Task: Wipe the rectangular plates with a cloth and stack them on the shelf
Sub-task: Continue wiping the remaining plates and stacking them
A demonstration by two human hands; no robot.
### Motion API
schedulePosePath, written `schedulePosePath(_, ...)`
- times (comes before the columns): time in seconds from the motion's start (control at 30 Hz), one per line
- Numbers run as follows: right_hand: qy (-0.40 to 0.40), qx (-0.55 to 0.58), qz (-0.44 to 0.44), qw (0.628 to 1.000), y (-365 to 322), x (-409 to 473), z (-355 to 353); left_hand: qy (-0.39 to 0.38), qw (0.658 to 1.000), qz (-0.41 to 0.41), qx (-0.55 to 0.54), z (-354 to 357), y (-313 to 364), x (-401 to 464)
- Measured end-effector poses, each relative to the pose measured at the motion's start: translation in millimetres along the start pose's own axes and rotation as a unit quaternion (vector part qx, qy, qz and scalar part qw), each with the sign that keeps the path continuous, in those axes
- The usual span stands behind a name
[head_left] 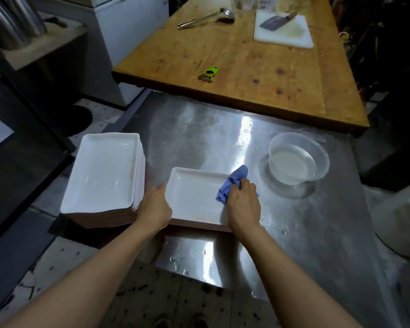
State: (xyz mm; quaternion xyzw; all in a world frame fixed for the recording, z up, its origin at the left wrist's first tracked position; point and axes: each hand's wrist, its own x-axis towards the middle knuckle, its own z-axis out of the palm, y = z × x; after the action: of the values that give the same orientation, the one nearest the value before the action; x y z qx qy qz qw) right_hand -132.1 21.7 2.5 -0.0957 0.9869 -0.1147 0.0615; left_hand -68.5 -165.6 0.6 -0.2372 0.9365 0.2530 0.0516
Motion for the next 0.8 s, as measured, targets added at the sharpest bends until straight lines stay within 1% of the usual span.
schedulePosePath(0.07,0.026,0.021,0.029,0.999,-6,10,0,0.000,1.000,0.003,-0.021,-1,0,-2)
schedulePosePath(0.13,0.039,0.056,0.032,0.997,-12,12,5,-0.003,0.999,0.006,-0.050,-1,-1,-3)
schedulePosePath(0.23,0.040,0.055,-0.044,0.997,-26,10,15,-0.005,0.996,0.007,-0.094,-1,-4,-4)
schedulePosePath(0.3,0.025,0.076,-0.091,0.993,-42,9,19,-0.005,0.994,0.001,-0.112,0,-5,-4)
schedulePosePath(0.4,0.013,0.091,-0.137,0.986,-68,14,21,-0.008,0.992,-0.001,-0.127,2,-8,-3)
schedulePosePath(0.5,0.002,0.106,-0.169,0.980,-86,22,25,-0.006,0.993,0.000,-0.121,4,-12,0)
schedulePosePath(0.6,-0.020,0.124,-0.188,0.974,-91,31,23,-0.010,0.993,-0.004,-0.120,5,-13,1)
schedulePosePath(0.7,-0.069,0.139,-0.212,0.965,-85,32,17,-0.009,0.992,0.002,-0.124,6,-14,3)
schedulePosePath(0.8,-0.116,0.146,-0.217,0.958,-81,17,16,0.001,0.979,-0.008,-0.202,-1,-9,-3)
